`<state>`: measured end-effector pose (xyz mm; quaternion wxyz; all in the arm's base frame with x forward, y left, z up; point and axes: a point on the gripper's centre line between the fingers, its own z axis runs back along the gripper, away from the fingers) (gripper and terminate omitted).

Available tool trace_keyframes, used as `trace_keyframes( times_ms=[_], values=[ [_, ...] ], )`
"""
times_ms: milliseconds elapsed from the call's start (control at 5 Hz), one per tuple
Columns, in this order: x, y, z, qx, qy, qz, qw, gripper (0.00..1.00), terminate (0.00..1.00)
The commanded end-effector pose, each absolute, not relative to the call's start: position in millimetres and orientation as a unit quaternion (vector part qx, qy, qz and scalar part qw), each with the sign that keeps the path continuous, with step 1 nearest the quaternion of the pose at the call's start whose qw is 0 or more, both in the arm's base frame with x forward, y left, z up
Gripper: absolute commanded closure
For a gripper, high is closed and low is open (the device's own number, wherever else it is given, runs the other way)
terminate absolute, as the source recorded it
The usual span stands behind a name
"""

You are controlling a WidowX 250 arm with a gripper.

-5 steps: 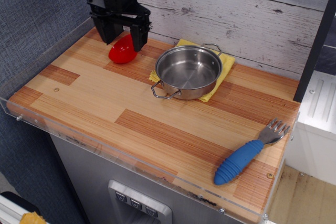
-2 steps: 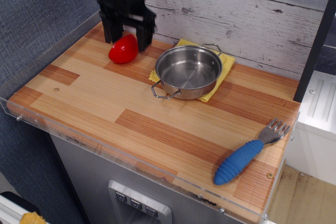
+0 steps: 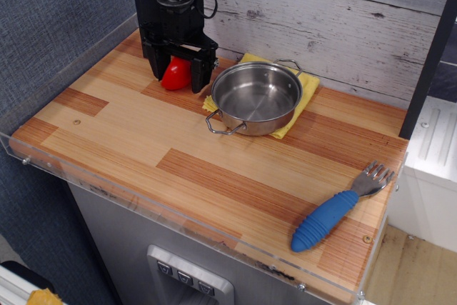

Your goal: Put the pepper inside the pan

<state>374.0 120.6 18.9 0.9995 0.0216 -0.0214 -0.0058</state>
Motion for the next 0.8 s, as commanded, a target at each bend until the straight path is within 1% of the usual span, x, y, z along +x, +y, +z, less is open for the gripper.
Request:
trace_keyframes(
  times_ms=[0, 200, 400, 600],
  values=[
    [373.2, 125.6, 56.5, 0.031, -0.074, 0.014, 0.997, 1.00, 0.00],
    [358.3, 130.3, 106.1, 0.048, -0.125, 0.072, 0.988, 1.00, 0.00],
    [337.3, 110.6, 153.5, 0.045, -0.198, 0.107, 0.973, 1.00, 0.00],
    [321.6, 65.4, 202.8, 0.016, -0.224, 0.089, 0.970, 1.00, 0.00]
  ],
)
